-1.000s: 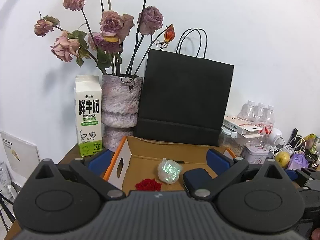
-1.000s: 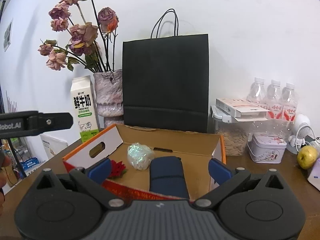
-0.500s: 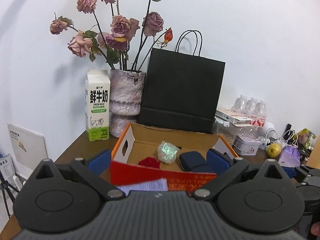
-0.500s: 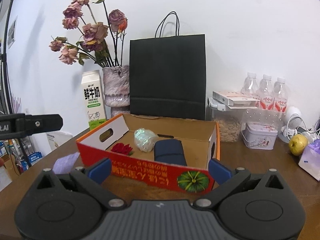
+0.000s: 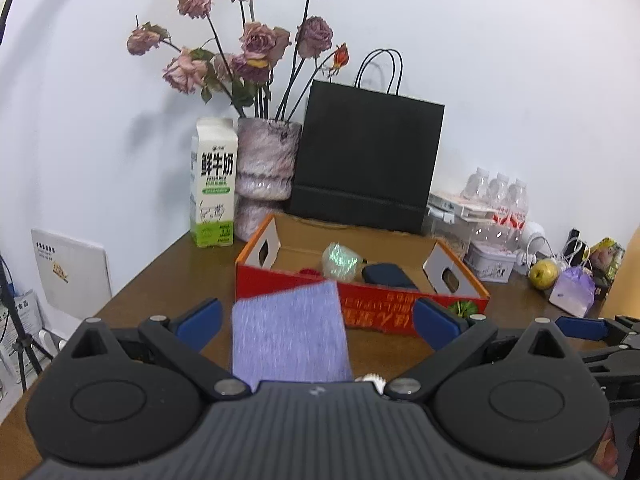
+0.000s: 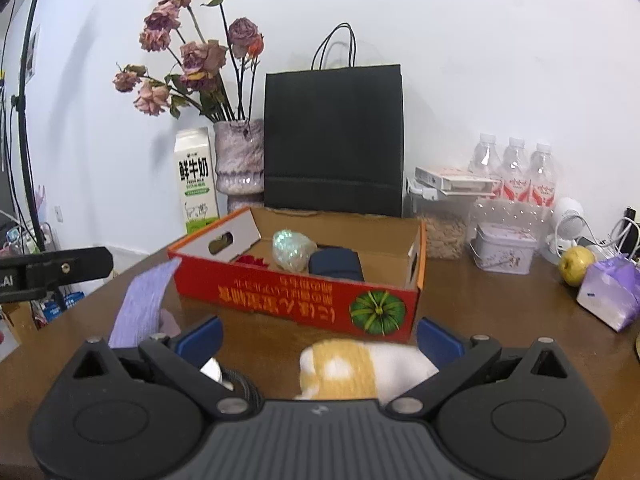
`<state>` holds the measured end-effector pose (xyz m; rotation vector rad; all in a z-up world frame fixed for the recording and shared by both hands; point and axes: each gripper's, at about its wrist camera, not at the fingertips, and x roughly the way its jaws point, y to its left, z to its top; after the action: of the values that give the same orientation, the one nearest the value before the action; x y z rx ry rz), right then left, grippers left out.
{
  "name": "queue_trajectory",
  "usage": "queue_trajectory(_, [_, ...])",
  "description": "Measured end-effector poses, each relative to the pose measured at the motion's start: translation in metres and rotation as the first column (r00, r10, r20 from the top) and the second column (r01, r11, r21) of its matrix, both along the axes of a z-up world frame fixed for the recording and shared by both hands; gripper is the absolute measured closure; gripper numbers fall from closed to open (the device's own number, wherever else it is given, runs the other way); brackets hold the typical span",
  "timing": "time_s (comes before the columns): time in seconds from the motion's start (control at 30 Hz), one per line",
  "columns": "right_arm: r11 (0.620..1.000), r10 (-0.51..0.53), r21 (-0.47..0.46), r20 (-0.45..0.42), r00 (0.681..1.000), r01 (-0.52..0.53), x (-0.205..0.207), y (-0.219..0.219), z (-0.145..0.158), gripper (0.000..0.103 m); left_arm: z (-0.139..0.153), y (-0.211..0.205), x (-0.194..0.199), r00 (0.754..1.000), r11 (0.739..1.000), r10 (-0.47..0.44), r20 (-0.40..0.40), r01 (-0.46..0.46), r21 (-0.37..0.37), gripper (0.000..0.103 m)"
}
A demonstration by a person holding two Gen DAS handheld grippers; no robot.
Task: Organize objects
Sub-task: 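Move the left gripper to the purple pouch while the right moves to the plush toy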
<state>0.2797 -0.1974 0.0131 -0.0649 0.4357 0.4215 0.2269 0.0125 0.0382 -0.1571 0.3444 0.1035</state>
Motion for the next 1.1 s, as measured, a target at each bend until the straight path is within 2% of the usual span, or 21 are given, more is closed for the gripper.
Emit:
queue_trajectory(0.43, [0.998, 0.005, -0.056, -0.056, 0.998, -0.008, -0.029, -0.001, -0.034, 0.0, -0.037, -0.002, -0.021, 0.996, 1.0, 0.003, -0.088, -0.002, 0.014, 0.0])
queue_trajectory(0.67, [0.999, 0.009, -0.049, -0.082, 0.997, -0.013, -0.04, -0.009, -0.051, 0.0, -0.051, -0.006, -0.031, 0.99, 1.0, 0.006, -0.144, -0.002, 0.025, 0.0])
queue_trajectory(0.97, [1.0, 0.003, -0.031, -0.109, 0.994, -0.006, -0.038, -0.016, -0.062, 0.0, -0.065, -0.021, -0.021, 0.975, 0.998, -0.006, -0.223, 0.02, 0.062, 0.0])
queue_trajectory(1.1, [0.999, 0.009, -0.039, -0.108, 0.994, -0.014, -0.04, -0.014, -0.063, 0.0, -0.058, -0.018, -0.008, 0.979, 0.998, 0.014, -0.206, 0.0, 0.069, 0.0])
